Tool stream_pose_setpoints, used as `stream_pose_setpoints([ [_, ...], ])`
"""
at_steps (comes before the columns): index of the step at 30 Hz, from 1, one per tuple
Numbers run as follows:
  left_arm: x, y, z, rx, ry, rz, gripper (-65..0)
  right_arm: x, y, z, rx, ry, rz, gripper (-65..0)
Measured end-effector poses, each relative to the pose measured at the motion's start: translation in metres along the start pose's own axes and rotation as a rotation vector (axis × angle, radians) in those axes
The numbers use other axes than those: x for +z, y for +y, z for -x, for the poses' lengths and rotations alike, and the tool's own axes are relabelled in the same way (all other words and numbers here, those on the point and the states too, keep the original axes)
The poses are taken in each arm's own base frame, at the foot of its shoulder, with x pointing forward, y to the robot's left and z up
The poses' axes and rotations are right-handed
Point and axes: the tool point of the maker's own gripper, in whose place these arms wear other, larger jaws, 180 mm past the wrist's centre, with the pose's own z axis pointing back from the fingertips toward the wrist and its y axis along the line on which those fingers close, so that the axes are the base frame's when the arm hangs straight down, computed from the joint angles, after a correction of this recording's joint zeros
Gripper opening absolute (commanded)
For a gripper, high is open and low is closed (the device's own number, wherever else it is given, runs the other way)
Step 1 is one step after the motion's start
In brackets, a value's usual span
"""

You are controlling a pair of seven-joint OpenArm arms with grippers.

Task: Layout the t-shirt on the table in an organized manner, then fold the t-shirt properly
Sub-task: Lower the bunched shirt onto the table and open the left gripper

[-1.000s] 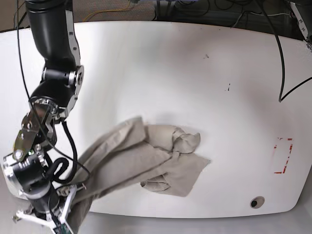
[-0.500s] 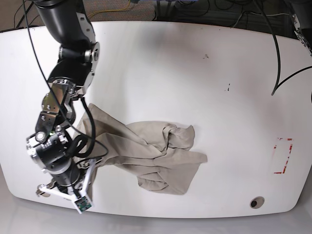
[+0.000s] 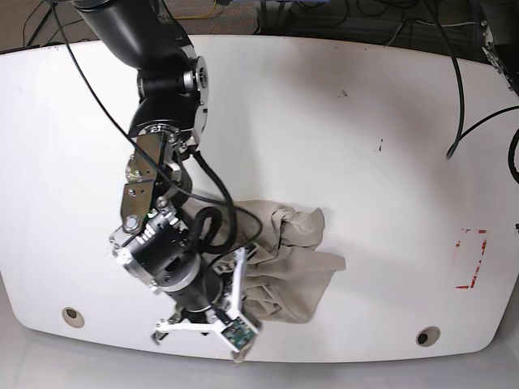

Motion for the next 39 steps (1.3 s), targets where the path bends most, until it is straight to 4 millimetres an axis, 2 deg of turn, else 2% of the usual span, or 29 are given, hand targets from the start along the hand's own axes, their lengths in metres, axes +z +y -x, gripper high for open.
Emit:
stream_pose_setpoints([
  [4,0.0,-0.001,0.0,-0.001,0.0,0.002,-64.6,-0.004,0.031,-0.013,0.019,-0.051,-0.089,-64.8],
  [9,0.006,0.009,-0.001,0.012,-0.011,-0.027,-64.2,-0.006,0.066,-0.007,0.039,-0.042,-0.186,-63.6],
  [12,0.011,0.019,0.0,0.019,-0.01,-0.064,-64.0,-0.008,0.085,0.003,0.055,-0.015,-0.228,-54.7],
  [14,0.014,0.025,0.001,0.022,-0.007,-0.083,-64.0,-0.008,0.096,0.006,0.064,-0.009,-0.253,-46.6],
  [18,0.015,0.027,0.002,0.019,-0.003,-0.092,-63.9,-0.007,0.115,0.015,0.053,0.0,-0.3,-25.2],
  [20,0.015,0.027,0.001,0.02,-0.005,-0.09,-63.9,-0.006,0.122,0.02,0.045,0.01,-0.317,-16.8],
  [23,0.015,0.027,0.001,0.02,-0.005,-0.09,-63.9,-0.004,0.123,0.027,0.047,0.028,-0.315,-4.8],
  [25,0.014,0.026,0.001,0.018,-0.004,-0.087,-63.9,-0.003,0.122,0.028,0.047,0.029,-0.307,-0.5],
  [32,0.012,0.022,0.003,0.02,-0.001,-0.077,-63.7,0.003,0.107,0.019,0.01,-0.019,-0.272,0.0],
  [39,-0.001,0.003,0.005,-0.021,0.03,-0.026,-63.7,0.003,0.088,0.034,-0.021,0.024,-0.217,0.0],
])
